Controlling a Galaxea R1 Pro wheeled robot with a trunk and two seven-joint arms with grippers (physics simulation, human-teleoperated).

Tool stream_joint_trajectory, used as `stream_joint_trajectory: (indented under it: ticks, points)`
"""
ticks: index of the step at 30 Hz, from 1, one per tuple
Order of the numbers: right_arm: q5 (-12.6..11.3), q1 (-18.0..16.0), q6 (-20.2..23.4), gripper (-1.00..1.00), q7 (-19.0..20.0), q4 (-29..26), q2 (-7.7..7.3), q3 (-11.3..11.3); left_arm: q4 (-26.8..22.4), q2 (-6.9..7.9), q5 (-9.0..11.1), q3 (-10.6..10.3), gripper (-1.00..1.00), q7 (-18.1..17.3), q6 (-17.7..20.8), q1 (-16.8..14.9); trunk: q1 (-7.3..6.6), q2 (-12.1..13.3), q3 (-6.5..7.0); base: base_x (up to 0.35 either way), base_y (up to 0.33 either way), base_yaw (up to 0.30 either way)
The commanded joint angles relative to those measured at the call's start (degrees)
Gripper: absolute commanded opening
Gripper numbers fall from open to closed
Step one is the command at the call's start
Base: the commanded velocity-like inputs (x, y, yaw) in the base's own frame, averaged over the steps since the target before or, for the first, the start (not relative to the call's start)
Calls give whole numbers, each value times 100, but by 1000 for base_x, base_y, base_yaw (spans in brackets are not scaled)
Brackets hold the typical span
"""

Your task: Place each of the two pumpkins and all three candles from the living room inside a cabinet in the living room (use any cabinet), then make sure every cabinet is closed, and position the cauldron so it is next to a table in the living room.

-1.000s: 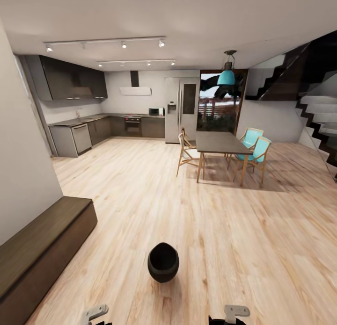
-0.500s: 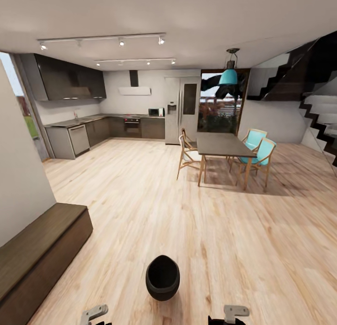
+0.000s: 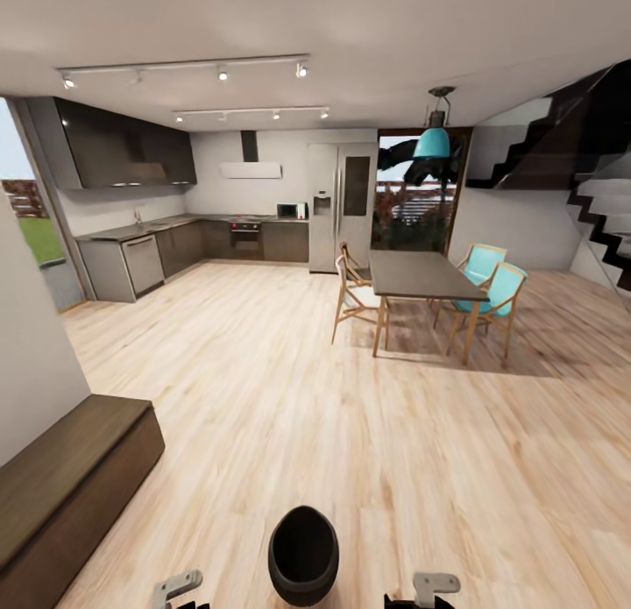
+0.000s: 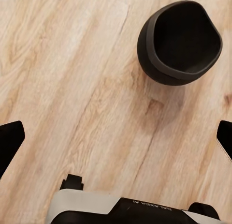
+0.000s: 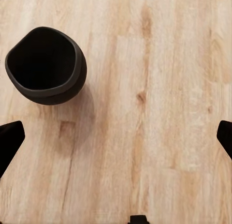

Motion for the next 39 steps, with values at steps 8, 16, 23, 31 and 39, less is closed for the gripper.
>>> stream_joint_trajectory:
  ticks: [8,16,23,31,39]
  points:
    - [-52,-2,-46,100,-29,2,-4,69,-7,-1,41,13,100,-9,4,-1,6,-6,-5,329,0,0]
    - [-58,-2,-206,100,-38,483,48,424,-7,-1,36,6,100,-9,1,-1,6,-6,-5,329,0,0]
    - [-58,-2,-248,100,-26,591,122,458,-6,-1,34,6,100,-9,-1,-1,6,-6,-5,324,0,0]
    - [-59,-2,-254,100,-28,786,245,720,-3,-1,26,-10,100,-9,-5,-1,6,-6,-5,180,0,0]
    - [-61,-12,-243,100,-24,961,554,834,207,-6,20,-107,100,3,-274,-1,6,-6,-5,14,0,0]
